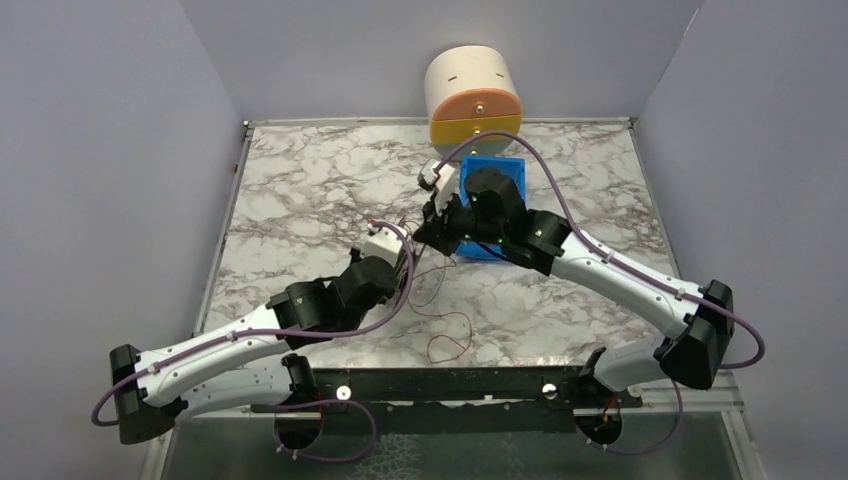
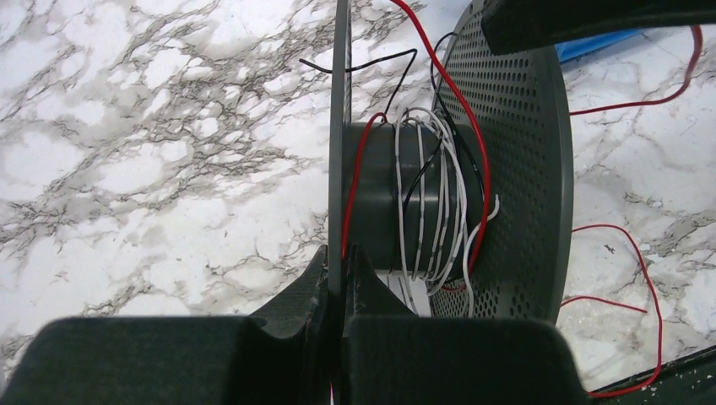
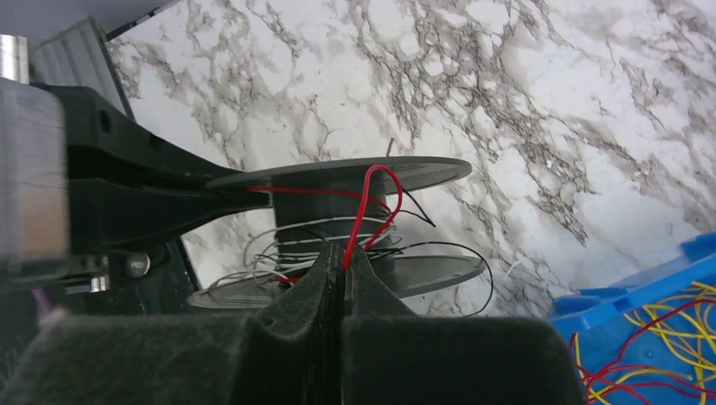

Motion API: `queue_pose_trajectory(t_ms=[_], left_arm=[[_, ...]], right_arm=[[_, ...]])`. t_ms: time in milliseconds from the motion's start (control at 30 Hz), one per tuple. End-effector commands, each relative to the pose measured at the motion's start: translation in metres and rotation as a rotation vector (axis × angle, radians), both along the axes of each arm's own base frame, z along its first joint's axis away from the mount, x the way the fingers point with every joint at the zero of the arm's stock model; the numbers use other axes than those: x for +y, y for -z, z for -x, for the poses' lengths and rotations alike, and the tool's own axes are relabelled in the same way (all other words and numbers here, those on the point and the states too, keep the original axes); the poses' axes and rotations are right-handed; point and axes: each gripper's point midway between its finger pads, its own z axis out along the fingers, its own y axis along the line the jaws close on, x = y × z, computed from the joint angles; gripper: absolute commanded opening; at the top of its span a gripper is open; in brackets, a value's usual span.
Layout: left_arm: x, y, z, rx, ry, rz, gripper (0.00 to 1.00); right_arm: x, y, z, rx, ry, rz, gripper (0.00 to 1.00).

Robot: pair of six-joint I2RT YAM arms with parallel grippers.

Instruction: Wrap the cables

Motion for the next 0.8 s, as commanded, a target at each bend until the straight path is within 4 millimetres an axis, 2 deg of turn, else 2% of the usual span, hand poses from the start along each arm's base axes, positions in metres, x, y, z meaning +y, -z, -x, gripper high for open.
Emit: queue_pose_trajectory(t_ms=[0, 367, 567, 767], left_arm=[[-0.006, -0.025, 0.0, -0.04, 0.03, 0.056, 0.0], [-0.012, -0.035, 0.014, -0.038, 0.149, 0.088, 0.0], [-0.01, -0.06, 0.024, -0.054, 0.211, 0.142, 0.0], [-0.016, -0.088, 0.039, -0.061, 0.318, 0.199, 0.0]], right_arm=[[-0.002, 0.012, -0.006, 0.062, -0.012, -0.049, 0.01], [-0.045, 0.066, -0.039, 0.19, 0.14, -0.073, 0.01], [-0.069, 0.093, -0.051, 0.236, 0.237, -0.081, 0.01], [-0.081, 0.116, -0.055, 0.245, 0.295, -0.064, 0.01]])
